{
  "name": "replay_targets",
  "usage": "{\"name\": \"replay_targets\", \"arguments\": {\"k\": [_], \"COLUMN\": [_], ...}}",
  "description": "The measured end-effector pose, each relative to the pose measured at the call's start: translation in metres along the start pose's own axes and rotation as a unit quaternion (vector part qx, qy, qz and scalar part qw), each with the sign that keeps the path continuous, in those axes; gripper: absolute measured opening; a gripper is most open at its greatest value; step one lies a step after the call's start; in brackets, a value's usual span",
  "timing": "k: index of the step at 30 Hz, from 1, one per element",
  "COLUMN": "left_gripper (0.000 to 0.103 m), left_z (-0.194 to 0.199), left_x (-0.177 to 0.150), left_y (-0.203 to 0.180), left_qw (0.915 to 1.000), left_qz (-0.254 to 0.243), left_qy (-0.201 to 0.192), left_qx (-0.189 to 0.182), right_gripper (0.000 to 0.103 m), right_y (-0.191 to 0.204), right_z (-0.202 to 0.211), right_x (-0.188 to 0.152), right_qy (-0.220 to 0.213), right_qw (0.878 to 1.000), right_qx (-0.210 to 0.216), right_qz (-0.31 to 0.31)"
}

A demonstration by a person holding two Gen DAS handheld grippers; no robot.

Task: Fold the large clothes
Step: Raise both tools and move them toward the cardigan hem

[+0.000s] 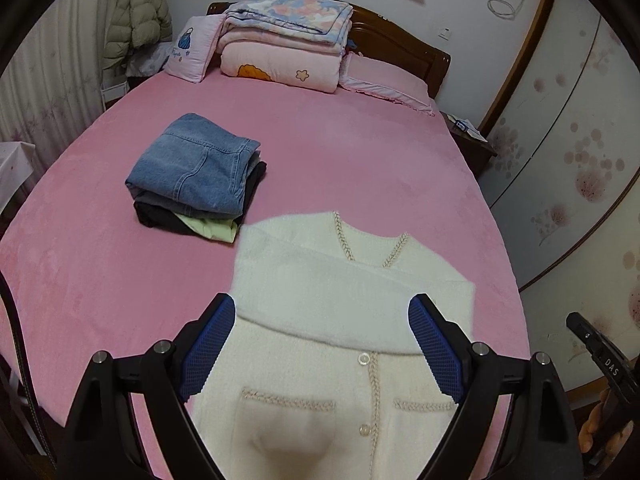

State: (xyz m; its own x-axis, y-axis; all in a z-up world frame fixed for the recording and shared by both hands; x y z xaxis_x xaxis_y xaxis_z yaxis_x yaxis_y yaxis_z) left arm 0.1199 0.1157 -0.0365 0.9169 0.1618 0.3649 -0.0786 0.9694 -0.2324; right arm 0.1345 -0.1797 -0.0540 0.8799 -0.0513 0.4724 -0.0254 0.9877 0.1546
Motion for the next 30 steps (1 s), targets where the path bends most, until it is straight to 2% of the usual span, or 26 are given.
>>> {"name": "replay_targets", "arguments": {"k": [3, 8, 10, 11, 12, 16, 20, 23, 25, 29, 30], "left_gripper": [0.088, 0.088, 0.088, 0.088, 0.088, 0.088, 0.088, 0.088, 0.088, 0.088, 0.088], "left_z": [0.016, 0.036, 0.038, 0.037, 0.036, 0.028, 0.019, 0.012, 0.007, -0.010, -0.015], "left_x": [-0.014, -0.037, -0.048, -0.058, -0.064, -0.095, -0.130, -0.159, -0.174, -0.205, -0.211], "left_y": [0.005, 0.018, 0.025, 0.029, 0.031, 0.044, 0.058, 0.074, 0.082, 0.098, 0.102], "left_qw": [0.9999, 0.9985, 0.9979, 0.9981, 0.9983, 0.9988, 0.9994, 0.9998, 0.9999, 0.9994, 0.9992], "left_qz": [-0.011, -0.036, -0.047, -0.048, -0.048, -0.045, -0.034, -0.017, -0.012, -0.010, -0.011], "left_qy": [-0.007, -0.032, -0.030, -0.025, -0.021, -0.002, 0.005, 0.008, 0.010, 0.024, 0.028], "left_qx": [0.007, 0.027, 0.034, 0.031, 0.027, 0.021, 0.003, -0.003, 0.003, 0.021, 0.026], "right_gripper": [0.011, 0.014, 0.016, 0.021, 0.024, 0.026, 0.028, 0.041, 0.041, 0.042, 0.050], "right_y": [0.009, 0.018, 0.020, 0.020, 0.021, 0.019, 0.015, 0.011, 0.007, -0.004, -0.007], "right_z": [0.023, 0.053, 0.058, 0.059, 0.059, 0.055, 0.065, 0.071, 0.069, 0.059, 0.054], "right_x": [-0.011, -0.036, -0.049, -0.055, -0.066, -0.096, -0.120, -0.143, -0.159, -0.187, -0.195], "right_qy": [-0.024, -0.049, -0.050, -0.049, -0.044, -0.024, -0.046, -0.066, -0.065, -0.051, -0.042], "right_qw": [1.000, 0.999, 0.998, 0.999, 0.999, 0.999, 0.998, 0.997, 0.997, 0.997, 0.998], "right_qx": [0.003, -0.018, -0.020, -0.024, -0.025, -0.019, -0.023, -0.005, 0.007, -0.003, -0.005], "right_qz": [0.011, 0.014, 0.007, 0.005, 0.001, -0.020, -0.033, -0.035, -0.043, -0.050, -0.049]}}
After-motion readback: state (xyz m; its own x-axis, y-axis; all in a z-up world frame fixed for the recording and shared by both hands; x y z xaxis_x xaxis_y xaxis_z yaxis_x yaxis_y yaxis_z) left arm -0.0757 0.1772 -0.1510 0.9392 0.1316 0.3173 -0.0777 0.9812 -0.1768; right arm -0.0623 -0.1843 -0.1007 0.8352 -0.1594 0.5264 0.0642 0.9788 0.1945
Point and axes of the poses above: each gripper's, at about its wrist camera, not at the fingertips, and z roughly against the way its jaws point, y to its left, x to its top, the point moved 9 cm from there along -z, roughly the way its jaws point, and after that the axes turned 15 degrees about y, right-handed, at the moved point
